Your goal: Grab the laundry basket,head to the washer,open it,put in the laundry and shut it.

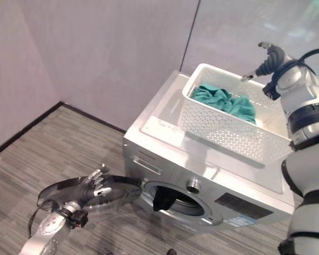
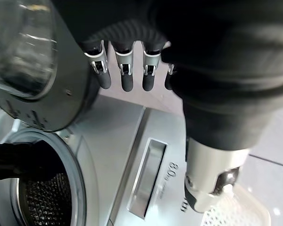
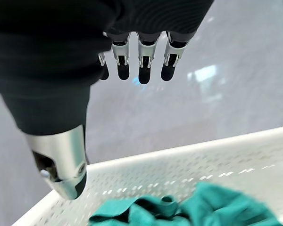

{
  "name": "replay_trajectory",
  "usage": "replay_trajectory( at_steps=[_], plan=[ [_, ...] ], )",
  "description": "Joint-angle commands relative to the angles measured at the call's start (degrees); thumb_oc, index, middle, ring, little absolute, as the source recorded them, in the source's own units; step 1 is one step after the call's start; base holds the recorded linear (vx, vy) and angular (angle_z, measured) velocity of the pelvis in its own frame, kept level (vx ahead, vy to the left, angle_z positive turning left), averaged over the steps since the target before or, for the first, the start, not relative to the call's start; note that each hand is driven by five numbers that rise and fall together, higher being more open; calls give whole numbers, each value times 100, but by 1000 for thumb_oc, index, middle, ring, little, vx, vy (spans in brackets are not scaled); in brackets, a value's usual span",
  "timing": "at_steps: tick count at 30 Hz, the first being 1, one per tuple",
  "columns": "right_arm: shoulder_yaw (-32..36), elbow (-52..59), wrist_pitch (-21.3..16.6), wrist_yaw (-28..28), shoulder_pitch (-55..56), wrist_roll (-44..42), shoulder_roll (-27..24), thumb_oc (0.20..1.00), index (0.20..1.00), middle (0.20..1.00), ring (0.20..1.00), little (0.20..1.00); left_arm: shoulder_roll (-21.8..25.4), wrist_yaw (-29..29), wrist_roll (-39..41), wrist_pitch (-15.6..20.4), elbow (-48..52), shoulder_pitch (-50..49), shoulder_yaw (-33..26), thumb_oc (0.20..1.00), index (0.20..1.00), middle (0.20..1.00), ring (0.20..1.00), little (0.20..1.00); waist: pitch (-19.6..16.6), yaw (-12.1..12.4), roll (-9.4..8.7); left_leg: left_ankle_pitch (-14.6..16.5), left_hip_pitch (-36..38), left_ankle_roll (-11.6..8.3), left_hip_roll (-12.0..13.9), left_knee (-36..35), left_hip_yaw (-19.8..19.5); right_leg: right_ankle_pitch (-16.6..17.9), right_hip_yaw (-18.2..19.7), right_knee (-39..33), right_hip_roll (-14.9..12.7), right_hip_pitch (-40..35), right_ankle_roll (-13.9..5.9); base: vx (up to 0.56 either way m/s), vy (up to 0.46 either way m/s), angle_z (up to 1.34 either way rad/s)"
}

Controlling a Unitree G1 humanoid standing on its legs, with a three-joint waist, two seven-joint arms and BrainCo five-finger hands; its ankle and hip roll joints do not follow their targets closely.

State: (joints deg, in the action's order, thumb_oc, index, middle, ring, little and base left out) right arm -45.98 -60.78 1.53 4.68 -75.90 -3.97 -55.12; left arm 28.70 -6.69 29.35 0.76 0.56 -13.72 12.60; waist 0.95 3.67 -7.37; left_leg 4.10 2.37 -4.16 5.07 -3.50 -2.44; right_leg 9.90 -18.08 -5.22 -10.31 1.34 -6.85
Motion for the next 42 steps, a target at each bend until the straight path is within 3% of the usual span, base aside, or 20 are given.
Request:
replay_trajectory(
  at_steps=[1, 8, 16, 23, 34, 42],
  plan=[
    [-368, -264, -62, -29, -742, 351, -334, 1000, 1000, 1000, 1000, 1000, 326, -126, -13, 184, 464, 431, 251, 1000, 1000, 1000, 1000, 1000, 163, 142, -64, -381, -293, -107, 302, -66, -167, -738, -105, 297, -192, -283, -320, 6, -19, 10],
    [-244, 46, -93, 79, -255, 348, -473, 1000, 1000, 1000, 1000, 1000, 256, -91, -70, 214, 401, 445, 238, 1000, 1000, 1000, 1000, 1000, 307, 166, -70, -402, -442, -108, 312, -30, -236, -756, -160, 314, -175, -206, -300, -5, 0, 0],
    [-146, 560, -128, 337, 485, 334, -1309, 1000, 1000, 1000, 1000, 1000, 236, -222, -107, 178, 315, 263, 309, 1000, 1000, 1000, 1000, 1000, 368, 183, -220, -382, -497, -115, 338, -26, -275, -754, -206, 289, -119, -193, -309, 4, -9, 2],
    [-94, 647, -104, 591, 1010, 423, -1460, 1000, 1000, 1000, 1000, 1000, 256, -243, -79, 164, 308, 153, 329, 1000, 1000, 1000, 1000, 1000, 434, 233, -254, -354, -471, -114, 363, -11, -248, -745, -166, 260, -87, -178, -313, 5, -11, -3],
    [247, 546, 27, 660, 1611, 584, -847, 1000, 1000, 1000, 1000, 1000, 215, -129, 1, 98, 289, 130, 367, 1000, 1000, 1000, 1000, 1000, 620, 366, -163, -408, -625, -113, 364, 17, -350, -773, -209, 255, -78, -106, -280, -2, -9, 0],
    [301, -329, 60, 388, 1146, 571, 333, 1000, 1000, 1000, 1000, 1000, 182, -1, 104, 74, 300, 296, 560, 1000, 1000, 1000, 1000, 1000, 710, 517, -118, -390, -760, -86, 344, 110, -420, -776, -181, 254, -53, -33, -246, 6, -12, -5]
  ],
)
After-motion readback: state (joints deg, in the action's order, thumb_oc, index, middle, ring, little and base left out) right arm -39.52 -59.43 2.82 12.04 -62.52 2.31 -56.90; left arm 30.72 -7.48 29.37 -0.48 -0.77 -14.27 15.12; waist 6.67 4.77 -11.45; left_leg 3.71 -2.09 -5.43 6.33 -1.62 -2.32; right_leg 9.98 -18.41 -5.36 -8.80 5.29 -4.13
